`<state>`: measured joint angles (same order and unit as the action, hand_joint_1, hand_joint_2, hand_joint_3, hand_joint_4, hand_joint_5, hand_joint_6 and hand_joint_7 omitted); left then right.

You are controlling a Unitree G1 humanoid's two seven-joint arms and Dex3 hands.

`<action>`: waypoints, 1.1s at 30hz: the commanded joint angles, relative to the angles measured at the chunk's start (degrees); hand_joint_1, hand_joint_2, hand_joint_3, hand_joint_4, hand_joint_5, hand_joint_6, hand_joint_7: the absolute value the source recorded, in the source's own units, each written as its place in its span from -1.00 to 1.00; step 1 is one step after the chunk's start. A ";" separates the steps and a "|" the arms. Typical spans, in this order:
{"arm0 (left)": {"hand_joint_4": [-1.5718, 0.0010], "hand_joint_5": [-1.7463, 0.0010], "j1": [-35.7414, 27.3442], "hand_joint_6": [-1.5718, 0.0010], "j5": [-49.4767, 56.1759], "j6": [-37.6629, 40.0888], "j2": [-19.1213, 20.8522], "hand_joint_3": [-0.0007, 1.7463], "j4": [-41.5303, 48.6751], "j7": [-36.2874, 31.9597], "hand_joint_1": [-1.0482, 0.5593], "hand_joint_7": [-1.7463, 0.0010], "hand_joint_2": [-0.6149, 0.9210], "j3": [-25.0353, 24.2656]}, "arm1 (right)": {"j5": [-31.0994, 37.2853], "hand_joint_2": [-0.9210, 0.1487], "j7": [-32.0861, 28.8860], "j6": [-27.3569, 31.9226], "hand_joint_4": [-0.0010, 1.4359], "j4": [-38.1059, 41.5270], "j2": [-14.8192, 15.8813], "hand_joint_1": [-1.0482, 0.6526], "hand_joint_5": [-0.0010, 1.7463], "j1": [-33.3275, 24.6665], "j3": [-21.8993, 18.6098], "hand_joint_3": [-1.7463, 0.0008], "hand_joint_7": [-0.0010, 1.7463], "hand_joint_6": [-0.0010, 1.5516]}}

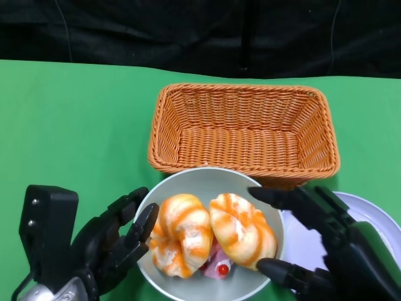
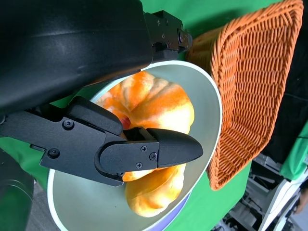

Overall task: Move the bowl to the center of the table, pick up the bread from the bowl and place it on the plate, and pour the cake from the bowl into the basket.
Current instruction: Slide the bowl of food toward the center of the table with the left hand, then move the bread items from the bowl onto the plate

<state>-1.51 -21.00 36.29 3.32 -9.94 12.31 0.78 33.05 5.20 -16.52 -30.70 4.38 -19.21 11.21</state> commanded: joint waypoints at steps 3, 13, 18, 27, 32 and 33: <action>0.92 0.96 -0.94 0.96 0.86 1.03 0.07 -0.42 -1.42 -0.40 -0.63 0.99 1.00 1.34 | 7.32 -0.87 1.58 5.70 -1.00 -1.78 0.17 -0.31 -0.16 2.31 3.47 1.00 -0.40 -0.97; 0.87 0.93 -1.00 0.91 5.32 -0.73 1.49 -0.38 -1.43 -0.88 -0.67 0.97 1.00 3.31 | 14.04 -0.76 -2.65 7.28 -1.00 6.47 1.58 -0.34 -0.12 7.53 6.86 1.00 -0.46 -0.88; 0.84 0.92 -2.97 0.89 9.19 -4.71 2.98 -0.36 -3.86 -0.83 -0.68 0.97 1.00 3.72 | 19.00 -0.73 -5.17 8.68 -0.92 11.44 2.90 -0.33 -0.17 10.25 7.80 1.00 -0.62 -0.73; 0.81 0.91 -7.89 0.87 12.74 -10.77 4.45 -0.35 -8.99 -0.54 -0.69 0.98 1.00 3.92 | 21.95 -0.77 -10.50 8.13 -0.72 19.56 6.87 -0.15 -0.36 13.82 8.72 1.00 -0.86 -0.52; 0.81 0.91 -10.26 0.85 12.15 -11.05 3.98 -0.38 -12.57 -0.86 -0.68 0.97 1.00 2.85 | 19.52 -0.87 -13.30 6.75 -0.10 25.80 7.19 0.14 -0.57 16.27 9.33 0.99 -0.90 -0.11; 0.80 0.91 -10.40 0.85 12.16 -11.01 3.92 -0.39 -12.80 -0.88 -0.68 0.97 1.00 2.80 | 19.22 -0.89 -14.08 6.35 0.03 26.58 7.24 0.18 -0.59 16.58 9.39 0.99 -0.90 -0.03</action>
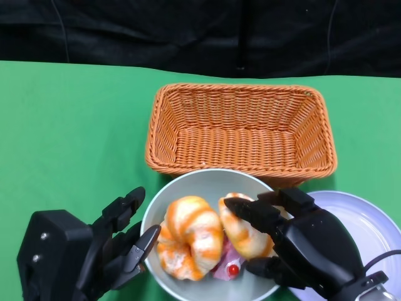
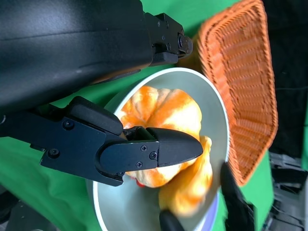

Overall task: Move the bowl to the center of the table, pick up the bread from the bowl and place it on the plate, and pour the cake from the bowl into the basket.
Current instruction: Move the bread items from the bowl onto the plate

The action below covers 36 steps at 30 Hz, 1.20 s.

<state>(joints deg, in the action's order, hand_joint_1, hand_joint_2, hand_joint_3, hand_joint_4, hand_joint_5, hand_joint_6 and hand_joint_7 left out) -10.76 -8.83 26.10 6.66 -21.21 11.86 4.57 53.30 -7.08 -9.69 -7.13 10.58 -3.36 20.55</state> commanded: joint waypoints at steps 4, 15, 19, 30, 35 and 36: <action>0.80 0.91 -1.79 0.84 -0.32 -1.08 0.31 -0.39 -1.91 -0.25 -0.67 0.97 1.00 -1.40 | -3.50 -0.97 -9.64 -7.19 0.53 8.14 1.11 0.19 0.07 3.02 0.25 0.94 -0.82 0.57; 0.77 0.91 -2.97 0.82 -0.78 -3.43 -0.59 -0.37 -2.37 0.15 -0.61 0.98 1.00 -1.83 | -5.89 0.32 -23.88 -17.30 0.40 12.52 -1.09 0.21 1.00 5.07 0.65 -0.77 0.85 0.10; 0.76 0.91 -3.29 0.80 -0.79 -3.59 -0.72 -0.37 -2.86 -0.09 -0.61 0.98 1.00 -1.91 | -5.55 0.35 -27.15 -19.53 0.40 12.03 -1.26 0.16 1.00 5.43 0.23 -0.85 0.84 0.11; 0.76 0.92 -4.85 0.80 -2.42 -4.68 -0.29 -0.37 -3.38 0.73 -0.58 0.99 1.00 -2.57 | -15.51 0.57 -23.38 -22.36 0.43 2.81 -2.22 0.08 1.00 1.71 -2.97 -1.00 0.79 0.15; 0.76 0.93 -5.17 0.80 -3.51 -4.84 -0.23 -0.37 -3.25 1.06 -0.57 0.99 1.00 -3.16 | -25.37 0.49 -16.38 -19.27 0.40 -4.29 -4.44 0.11 1.00 -2.52 -4.05 -1.00 0.73 0.17; 0.77 0.93 -5.17 0.80 -3.58 -4.88 -0.19 -0.37 -3.21 1.18 -0.57 0.99 1.00 -3.23 | -27.03 0.45 -15.22 -18.96 0.39 -5.25 -4.80 0.15 0.99 -3.06 -4.25 -1.00 0.71 0.17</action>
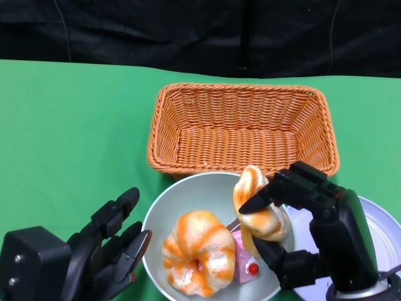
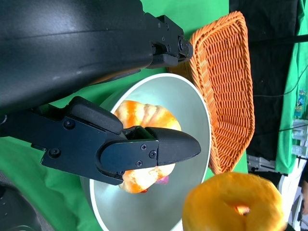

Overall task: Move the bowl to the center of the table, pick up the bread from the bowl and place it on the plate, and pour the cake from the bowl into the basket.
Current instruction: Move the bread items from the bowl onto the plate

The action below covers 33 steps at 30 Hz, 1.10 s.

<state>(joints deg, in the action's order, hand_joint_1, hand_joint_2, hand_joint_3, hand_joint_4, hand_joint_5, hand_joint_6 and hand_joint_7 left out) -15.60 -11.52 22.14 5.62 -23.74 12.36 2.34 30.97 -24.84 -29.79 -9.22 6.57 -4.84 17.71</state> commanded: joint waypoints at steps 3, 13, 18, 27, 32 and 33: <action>0.76 0.93 -0.37 0.80 -1.17 -0.89 0.91 -0.37 -0.72 0.79 -0.57 0.99 1.00 -1.17 | -7.00 0.42 4.98 2.16 0.38 -5.88 -1.36 0.19 0.99 -2.76 -2.99 -1.00 0.71 0.18; 0.75 0.93 -0.91 0.79 -1.29 -1.11 1.56 -0.39 -1.24 0.78 -0.57 0.99 1.00 -1.52 | 9.38 0.65 6.16 9.56 0.42 -11.91 2.68 0.23 0.99 -4.99 -12.37 -1.00 0.61 0.24; 0.75 0.94 -1.26 0.78 -1.20 -1.66 1.68 -0.39 -1.09 0.84 -0.57 0.99 1.00 -1.49 | 14.96 0.66 6.30 12.49 0.44 -13.15 3.51 0.28 1.00 -6.30 -13.73 -0.96 0.56 0.29; 0.74 0.94 -1.56 0.78 -1.32 -1.24 1.84 -0.40 -1.47 0.69 -0.58 0.99 1.00 -1.54 | 23.58 0.49 16.68 20.86 0.38 -15.22 6.27 0.29 1.00 -6.50 -12.41 -0.65 0.63 0.22; 0.74 0.94 -1.63 0.78 -1.52 -1.09 1.59 -0.41 -1.03 0.67 -0.58 0.99 1.00 -1.33 | 22.47 0.23 21.40 23.12 0.31 -8.31 9.06 0.30 1.00 -3.18 -11.53 -0.33 0.52 0.22; 0.73 0.94 -1.76 0.77 -1.57 -1.19 1.59 -0.41 -1.02 0.73 -0.58 0.99 1.00 -1.34 | 22.71 0.11 23.01 24.43 0.32 -7.44 9.39 0.28 0.82 -2.65 -11.22 -0.19 0.23 0.26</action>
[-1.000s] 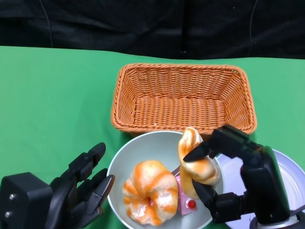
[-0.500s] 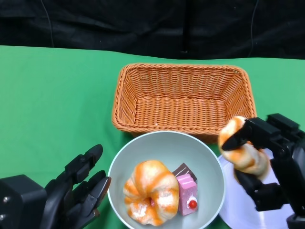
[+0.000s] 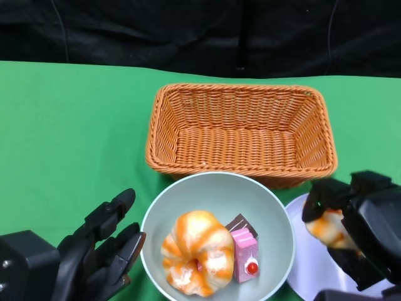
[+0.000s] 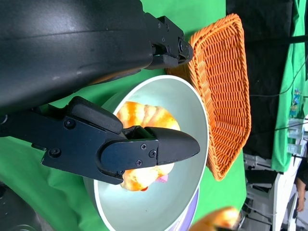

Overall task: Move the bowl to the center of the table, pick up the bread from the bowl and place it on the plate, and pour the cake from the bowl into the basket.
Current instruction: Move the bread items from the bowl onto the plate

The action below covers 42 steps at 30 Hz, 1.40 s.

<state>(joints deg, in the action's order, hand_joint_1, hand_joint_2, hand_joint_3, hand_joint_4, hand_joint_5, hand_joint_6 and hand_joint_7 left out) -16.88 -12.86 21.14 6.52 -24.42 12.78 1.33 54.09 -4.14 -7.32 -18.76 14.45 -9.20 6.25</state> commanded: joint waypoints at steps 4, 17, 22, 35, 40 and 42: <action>0.73 0.94 -0.86 0.76 -0.42 -0.29 0.64 -0.40 -0.44 0.29 -0.57 0.99 1.00 -0.37 | 1.35 -0.78 10.28 7.83 0.11 1.51 2.67 0.06 0.00 2.28 1.80 0.83 -0.91 0.08; 0.71 0.94 -0.84 0.76 -0.60 0.30 1.17 -0.40 -0.79 0.42 -0.58 0.99 1.00 -0.55 | 17.20 -1.00 33.24 23.67 0.27 -7.40 3.04 -0.59 -0.12 2.34 7.63 0.78 -1.00 -0.75; 0.71 0.94 -0.79 0.76 -0.49 0.13 1.30 -0.40 -0.70 0.46 -0.57 0.99 1.00 -0.62 | 19.28 -1.00 33.46 25.14 0.25 -9.41 2.03 -0.62 -0.31 1.85 8.18 0.75 -0.99 -0.76; 0.70 0.94 -0.56 0.76 -0.38 0.13 1.23 -0.41 -0.44 0.50 -0.58 0.99 1.00 -0.49 | 11.95 -1.00 8.47 18.83 -0.52 -11.83 -3.27 -0.46 0.00 -2.24 6.94 0.78 -0.98 -0.80; 0.70 0.94 -0.61 0.75 -0.55 0.31 1.15 -0.41 -0.58 0.46 -0.58 0.99 1.00 -0.58 | 12.13 -1.00 8.22 18.30 -0.84 -12.40 -3.54 -0.42 -0.17 -2.29 7.41 0.78 -0.92 -0.66; 0.70 0.95 -0.67 0.75 -0.61 0.40 1.23 -0.41 -0.70 0.53 -0.58 1.00 1.00 -0.61 | 12.10 -1.00 8.05 18.04 -0.85 -12.43 -3.42 -0.42 -0.18 -2.29 7.43 0.81 -0.90 -0.59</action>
<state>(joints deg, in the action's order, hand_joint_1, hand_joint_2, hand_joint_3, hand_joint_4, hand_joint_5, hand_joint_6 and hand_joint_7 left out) -17.18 -13.23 21.26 6.81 -24.61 13.02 1.22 66.46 4.59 11.02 -30.20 10.93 -11.22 13.86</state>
